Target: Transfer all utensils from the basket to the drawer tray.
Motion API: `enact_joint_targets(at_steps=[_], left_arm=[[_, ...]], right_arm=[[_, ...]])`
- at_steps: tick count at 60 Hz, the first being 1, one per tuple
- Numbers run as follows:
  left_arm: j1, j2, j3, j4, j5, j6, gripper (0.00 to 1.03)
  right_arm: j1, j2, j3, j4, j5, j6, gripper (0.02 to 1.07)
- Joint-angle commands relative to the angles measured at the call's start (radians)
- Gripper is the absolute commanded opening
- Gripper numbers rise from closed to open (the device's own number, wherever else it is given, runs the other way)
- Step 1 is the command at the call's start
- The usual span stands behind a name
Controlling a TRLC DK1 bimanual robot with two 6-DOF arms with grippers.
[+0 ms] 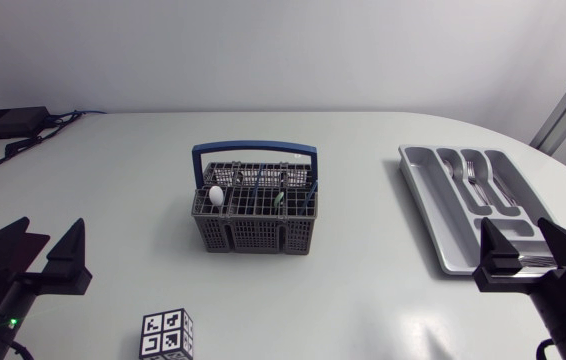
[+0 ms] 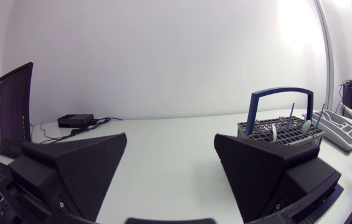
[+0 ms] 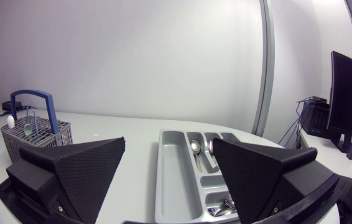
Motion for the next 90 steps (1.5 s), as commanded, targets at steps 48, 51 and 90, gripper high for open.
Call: enact_joint_targets(at_steps=[48, 51, 90], left_arm=[[-0.005, 0.041, 0.148, -0.098, -0.005, -0.048, 0.98], [-0.006, 0.076, 0.182, -0.108, -0.005, -0.053, 0.98], [-0.201, 0.715, 0.621, -0.432, -0.039, -0.067, 0.95]], right_arm=[[0.027, -0.002, 0.043, -0.004, 0.011, 0.012, 1.03], [0.034, 0.007, 0.055, -0.004, 0.012, 0.012, 1.03], [0.238, 0.441, 0.294, 0.042, 0.132, 0.021, 1.03]])
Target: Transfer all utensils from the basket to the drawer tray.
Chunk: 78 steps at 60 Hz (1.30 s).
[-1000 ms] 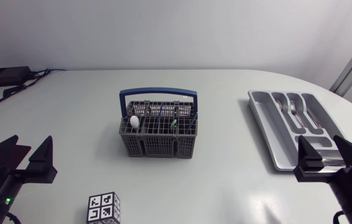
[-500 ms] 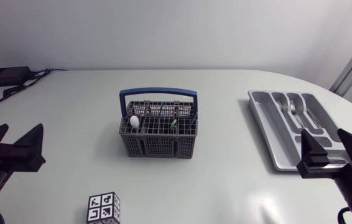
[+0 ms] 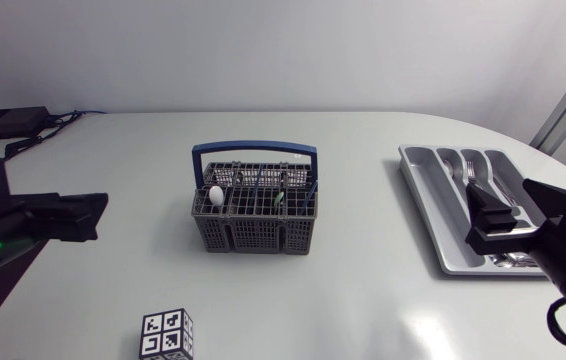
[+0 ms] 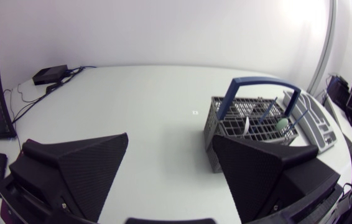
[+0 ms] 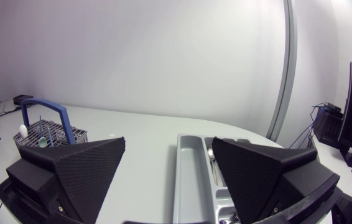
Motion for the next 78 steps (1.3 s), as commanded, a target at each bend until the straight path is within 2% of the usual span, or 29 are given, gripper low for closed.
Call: enact_joint_targets(at_steps=[1, 4, 10, 16, 20, 33, 37, 43, 49, 56, 78], left_arm=[[-0.032, 0.121, 0.088, -0.049, -0.003, 0.110, 0.95], [-0.043, 0.172, 0.117, -0.066, 0.013, 0.151, 0.95], [-0.038, 0.278, 0.183, -0.106, 0.122, 0.147, 0.95], [-0.045, 0.382, 0.263, -0.166, 0.157, 0.139, 0.95], [-0.038, 0.448, 0.306, -0.205, 0.238, 0.141, 0.94], [-0.060, 0.586, 0.406, -0.224, 0.362, 0.148, 0.94], [-0.072, 0.623, 0.427, -0.219, 0.378, 0.159, 0.94], [-0.094, 0.658, 0.444, -0.193, 0.385, 0.167, 0.94], [-0.126, 0.692, 0.456, -0.163, 0.385, 0.173, 0.94], [-0.155, 0.749, 0.485, -0.144, 0.385, 0.176, 0.92], [-0.167, 0.911, 0.559, -0.107, 0.384, 0.185, 0.82]], right_arm=[[0.038, 0.056, 0.046, 0.005, 0.026, 0.021, 1.03], [0.055, 0.088, 0.066, -0.005, 0.027, 0.021, 1.03], [0.077, 0.145, 0.114, -0.051, 0.027, 0.054, 1.03], [0.104, 0.196, 0.173, -0.133, 0.026, 0.077, 1.03], [0.123, 0.228, 0.213, -0.189, 0.026, 0.079, 1.03], [0.183, 0.386, 0.376, -0.368, 0.010, 0.062, 1.03], [0.187, 0.433, 0.416, -0.405, -0.037, 0.042, 1.03], [0.187, 0.485, 0.453, -0.446, -0.194, 0.011, 1.03], [0.187, 0.559, 0.496, -0.494, -0.264, -0.070, 1.03], [0.219, 0.633, 0.525, -0.497, -0.267, -0.085, 1.03], [0.313, 0.768, 0.563, -0.457, -0.253, -0.078, 1.02]])
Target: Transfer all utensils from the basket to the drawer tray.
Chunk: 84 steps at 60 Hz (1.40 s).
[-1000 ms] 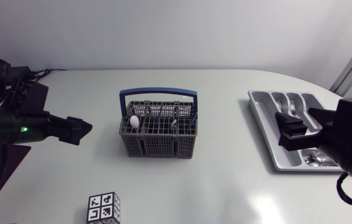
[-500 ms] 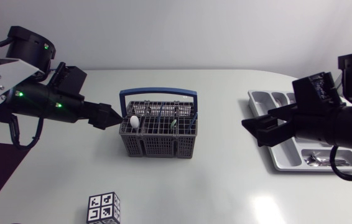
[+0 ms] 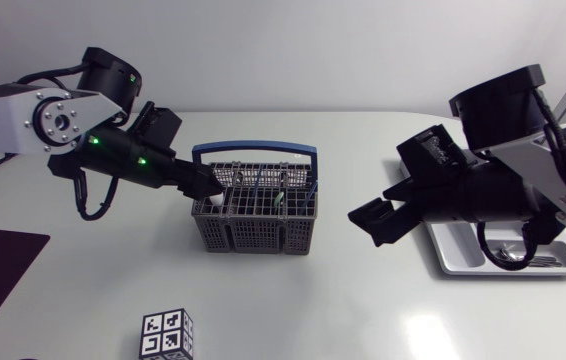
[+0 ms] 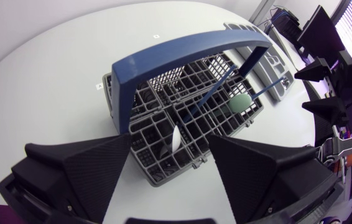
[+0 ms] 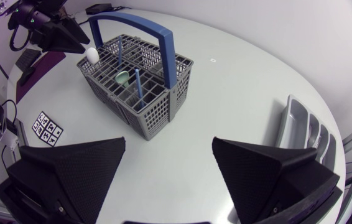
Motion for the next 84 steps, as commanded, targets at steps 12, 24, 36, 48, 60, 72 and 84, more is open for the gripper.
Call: enact_joint_targets(at_steps=[12, 24, 36, 48, 60, 72, 84], left_arm=[[-0.007, 0.069, 0.059, -0.007, 0.008, 0.023, 0.69], [-0.010, 0.087, 0.074, -0.024, 0.008, 0.022, 0.47], [-0.030, 0.087, 0.069, -0.052, 0.008, 0.023, 0.44], [-0.044, 0.092, 0.071, -0.053, 0.008, 0.020, 0.42], [-0.048, 0.112, 0.083, -0.055, 0.005, 0.019, 0.31], [-0.048, 0.117, 0.088, -0.055, -0.007, 0.017, 0.26], [-0.048, 0.117, 0.086, -0.055, -0.007, 0.017, 0.20]], right_arm=[[0.047, 0.089, 0.032, 0.038, 0.019, -0.006, 1.02], [0.078, 0.129, 0.027, 0.064, 0.039, -0.001, 1.02], [0.085, 0.138, 0.026, 0.070, 0.042, 0.000, 1.02], [0.087, 0.137, 0.012, 0.076, 0.042, 0.000, 1.02], [0.087, 0.127, 0.001, 0.076, 0.042, 0.000, 1.02], [0.088, 0.123, -0.008, 0.078, 0.041, 0.000, 1.02], [0.091, 0.121, -0.016, 0.084, 0.042, 0.000, 1.02]])
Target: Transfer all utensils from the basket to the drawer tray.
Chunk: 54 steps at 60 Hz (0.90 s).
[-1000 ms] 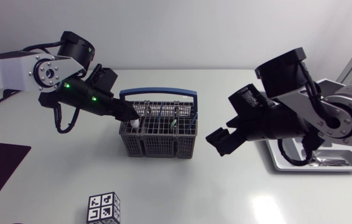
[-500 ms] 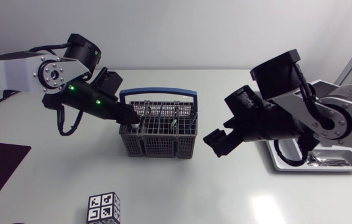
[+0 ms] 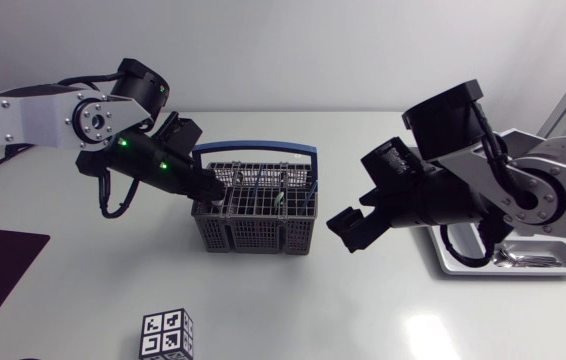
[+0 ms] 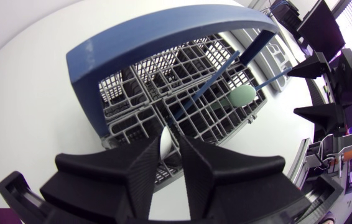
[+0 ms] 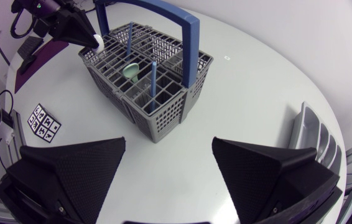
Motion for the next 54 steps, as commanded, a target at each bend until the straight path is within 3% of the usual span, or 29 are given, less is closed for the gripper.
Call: enact_joint_targets(at_steps=[1, 14, 37, 54], left_arm=[[-0.005, 0.019, 0.028, -0.011, -0.003, 0.016, 0.20], [-0.006, 0.022, 0.030, -0.011, -0.003, 0.016, 0.04], [-0.011, -0.039, 0.033, -0.015, 0.005, 0.002, 0.04], [0.000, -0.097, 0.034, -0.015, 0.065, -0.023, 0.04]], right_arm=[[0.012, 0.001, -0.027, 0.011, 0.005, 0.000, 1.02], [0.013, -0.002, -0.031, 0.012, 0.005, 0.000, 1.02], [0.019, -0.023, -0.042, 0.009, 0.008, -0.003, 1.02], [0.030, -0.060, -0.048, -0.008, 0.018, -0.008, 1.02]])
